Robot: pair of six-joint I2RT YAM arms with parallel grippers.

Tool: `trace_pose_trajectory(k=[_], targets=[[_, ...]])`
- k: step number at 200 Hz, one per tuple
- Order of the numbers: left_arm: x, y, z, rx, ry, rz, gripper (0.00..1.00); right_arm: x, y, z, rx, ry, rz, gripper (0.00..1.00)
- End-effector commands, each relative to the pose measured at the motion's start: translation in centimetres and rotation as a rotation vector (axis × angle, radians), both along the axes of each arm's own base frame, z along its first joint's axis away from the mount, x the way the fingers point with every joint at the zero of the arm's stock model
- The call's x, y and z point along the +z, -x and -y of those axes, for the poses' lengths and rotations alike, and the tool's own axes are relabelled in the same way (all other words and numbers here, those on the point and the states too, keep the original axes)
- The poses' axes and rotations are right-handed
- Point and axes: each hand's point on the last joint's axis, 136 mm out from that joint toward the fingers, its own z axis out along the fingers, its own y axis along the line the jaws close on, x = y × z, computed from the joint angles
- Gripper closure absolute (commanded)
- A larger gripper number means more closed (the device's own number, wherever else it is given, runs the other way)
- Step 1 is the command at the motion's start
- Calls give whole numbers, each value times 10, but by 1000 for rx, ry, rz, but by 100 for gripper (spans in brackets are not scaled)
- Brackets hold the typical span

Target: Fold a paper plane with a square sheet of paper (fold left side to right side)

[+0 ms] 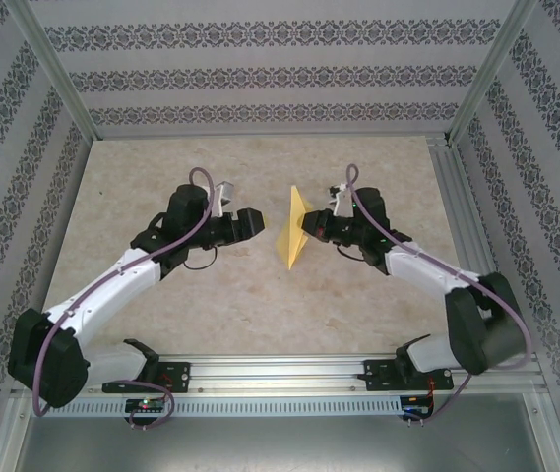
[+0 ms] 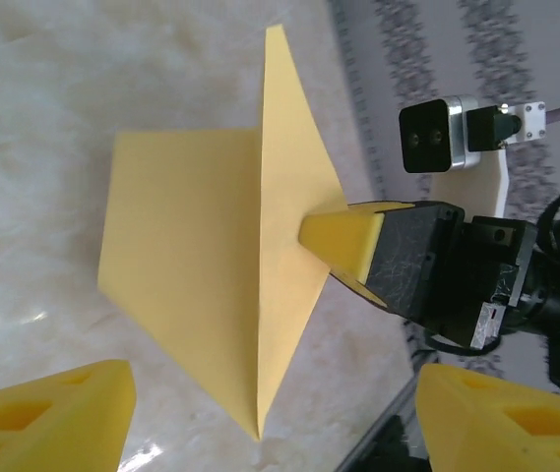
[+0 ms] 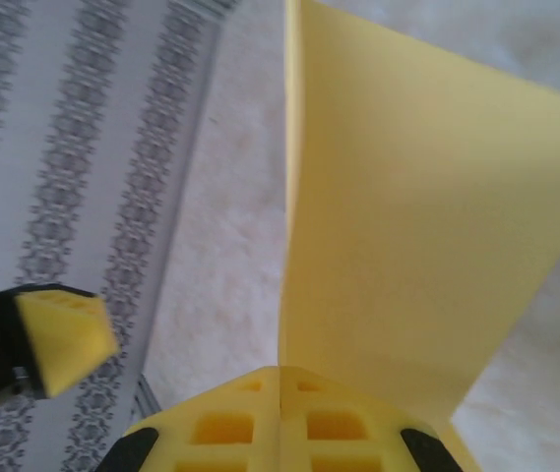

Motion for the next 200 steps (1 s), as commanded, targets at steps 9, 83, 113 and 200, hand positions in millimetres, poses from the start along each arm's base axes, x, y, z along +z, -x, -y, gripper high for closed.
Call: trace_pose_trajectory(k=[9,83,113,200], targets=[[65,6,11,-61,198,136,19,86,14,-7,106,-109,240,100],[107,21,39,-206,325,223,21,160,40,-14,152,-219,375,100],[113,30,49,-255,338,244,25,167,42,-17,160,-228,386,99],[108,35,73,-313,307,234,58,174,48,-24,175,-249,398,97]])
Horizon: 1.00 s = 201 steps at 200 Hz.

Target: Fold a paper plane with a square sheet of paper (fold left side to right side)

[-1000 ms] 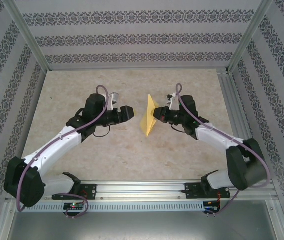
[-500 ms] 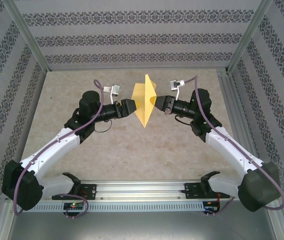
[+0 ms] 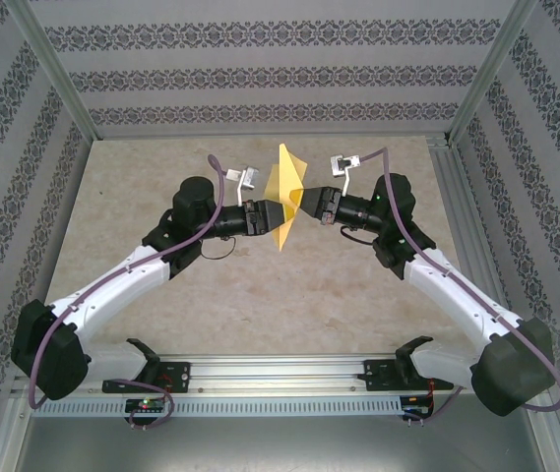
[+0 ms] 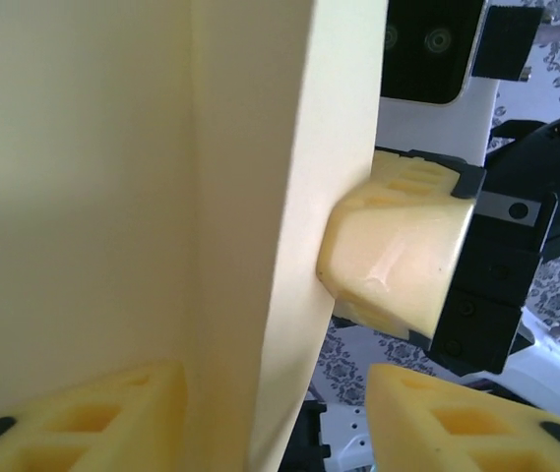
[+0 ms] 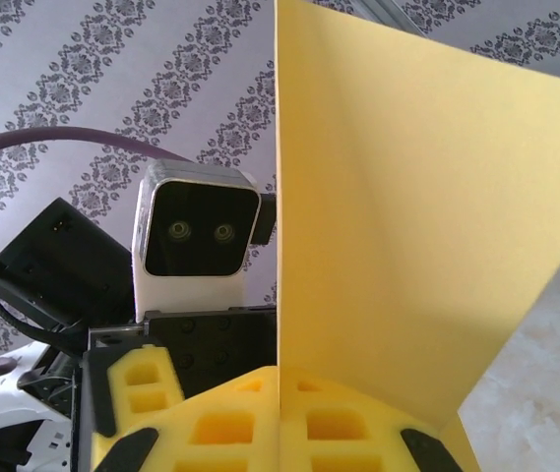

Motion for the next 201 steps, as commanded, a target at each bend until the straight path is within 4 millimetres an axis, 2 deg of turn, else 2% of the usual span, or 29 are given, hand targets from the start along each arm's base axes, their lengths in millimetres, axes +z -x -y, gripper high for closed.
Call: trace_pose_trajectory(k=[1,76,98,118,126,138,151,162,168,188,201], targets=[[22,4,6,-24,33,76,59,22,4,-1,8,-35,57,97],[17,1,6,-15,10,66,84,24,4,3,-3,-39,57,92],[9,-3,5,12,-35,58,91,22,3,9,-25,-22,53,83],[-2,-7,0,61,-125,71,93,13,-2,23,-92,38,29,72],[-9,-8,-2,85,-181,80,94,8,-5,34,-138,70,14,66],[-22,-11,-8,130,-286,98,95,0,-7,52,-211,121,-1,64],[-37,-14,-18,193,-436,120,98,-13,-9,79,-330,197,-37,57],[-53,-19,-29,263,-600,139,100,-31,-13,109,-478,306,-85,55],[-61,-21,-37,301,-699,148,100,-40,-14,128,-563,370,-114,50],[-85,-25,-59,406,-1037,176,100,-68,-6,187,-789,544,-218,46],[-97,-26,-68,448,-1240,196,100,-86,2,218,-896,599,-291,42]])
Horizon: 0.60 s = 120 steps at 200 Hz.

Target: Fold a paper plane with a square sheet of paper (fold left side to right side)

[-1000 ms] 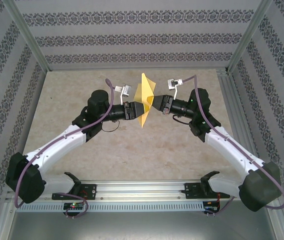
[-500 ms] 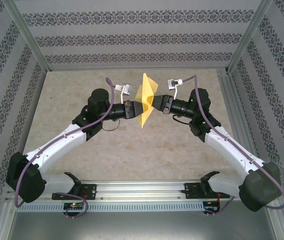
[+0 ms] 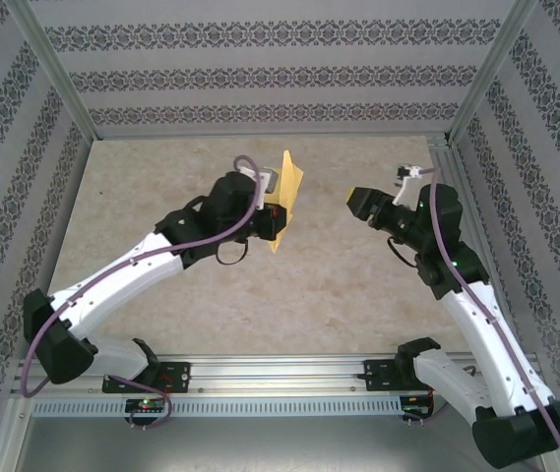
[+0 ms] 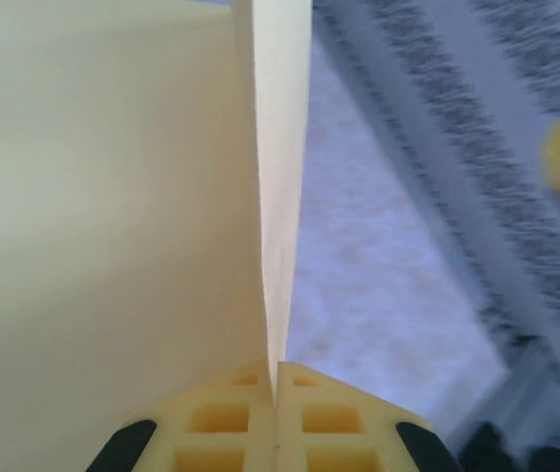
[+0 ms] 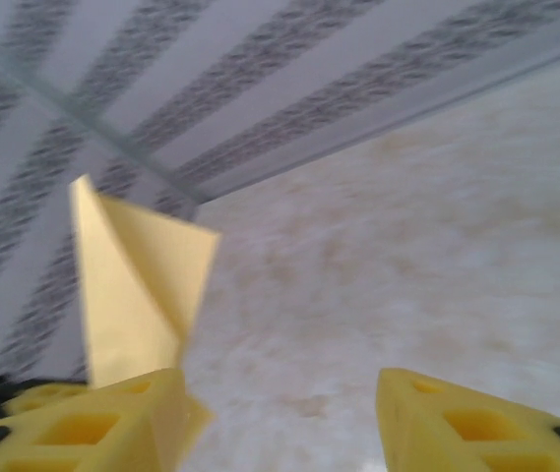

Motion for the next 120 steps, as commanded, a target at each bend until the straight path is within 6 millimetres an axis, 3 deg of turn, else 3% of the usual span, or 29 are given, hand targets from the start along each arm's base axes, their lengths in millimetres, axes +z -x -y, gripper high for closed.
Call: trace_pose_trajectory(k=[1,27,60,93,120], targets=[[-54,-2,-61,171,-596,25,100,-60,17,76,-298,232,-220,42],[-78,-1,-64,246,-916,4,100,-79,28,107,-405,210,-278,41],[-112,7,-56,274,-1218,-12,99,-91,39,126,-459,207,-314,41],[-148,12,-43,237,-1397,-47,95,-97,47,140,-486,219,-343,41],[-187,18,-28,170,-1423,-116,92,-102,50,145,-486,156,-354,41]])
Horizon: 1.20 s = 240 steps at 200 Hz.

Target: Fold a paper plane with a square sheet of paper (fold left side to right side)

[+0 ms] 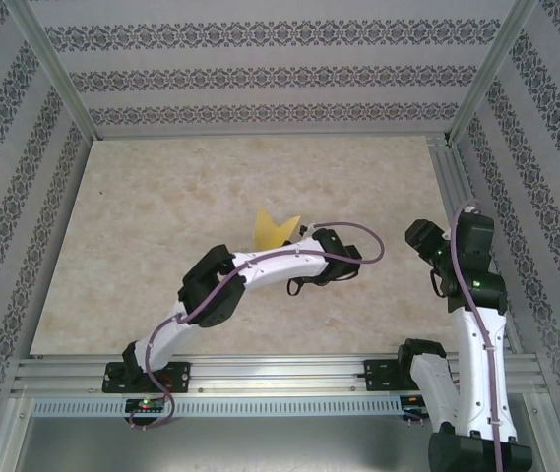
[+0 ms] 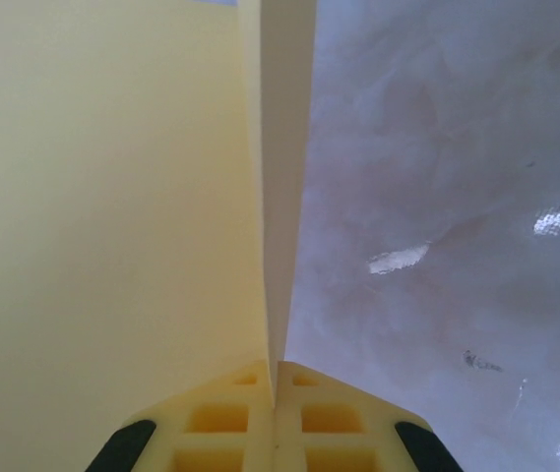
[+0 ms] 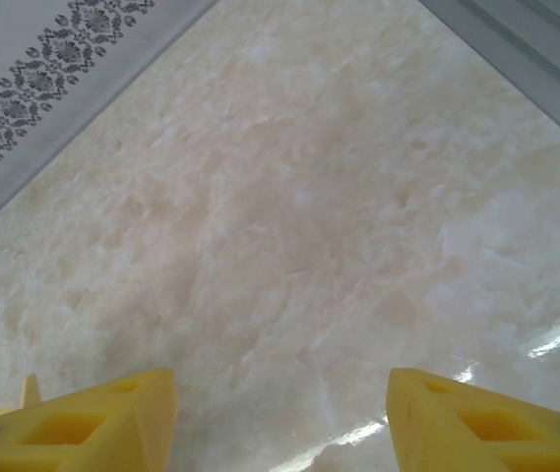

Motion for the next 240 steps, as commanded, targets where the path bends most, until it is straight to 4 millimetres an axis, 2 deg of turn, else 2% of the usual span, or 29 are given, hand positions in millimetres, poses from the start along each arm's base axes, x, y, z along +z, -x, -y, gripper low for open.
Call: trace_pose_trajectory(k=[1,27,48,61,83,113,124,142,158,173,193,211,240], targets=[[1,11,-11,-1,-117,-57,92,-11,7,-1,27,-34,-19,41],[-16,14,7,-22,-71,-116,86,-18,9,1,30,-75,-32,41],[-28,20,29,-47,42,-192,76,-22,8,-1,48,-103,-40,42],[-28,23,43,-64,118,-221,70,-24,6,-5,71,-121,-44,42],[-12,23,63,-100,248,-234,61,-31,3,-12,113,-154,-66,41],[33,20,84,-154,450,-217,57,-43,0,-22,160,-197,-97,41],[50,17,80,-156,495,-192,55,-47,-1,-27,177,-202,-109,42],[74,10,58,-123,553,-148,52,-54,-2,-36,203,-201,-136,42],[86,3,28,-60,616,-113,51,-59,-3,-45,224,-201,-154,42],[90,-2,-1,16,700,-83,45,-61,-6,-52,229,-203,-152,42],[76,1,-33,118,814,-75,44,-62,-11,-61,237,-209,-142,42],[60,4,-47,191,921,-57,36,-63,-14,-66,252,-209,-145,42],[36,7,-43,235,1047,-72,32,-62,-18,-72,268,-210,-147,42]])
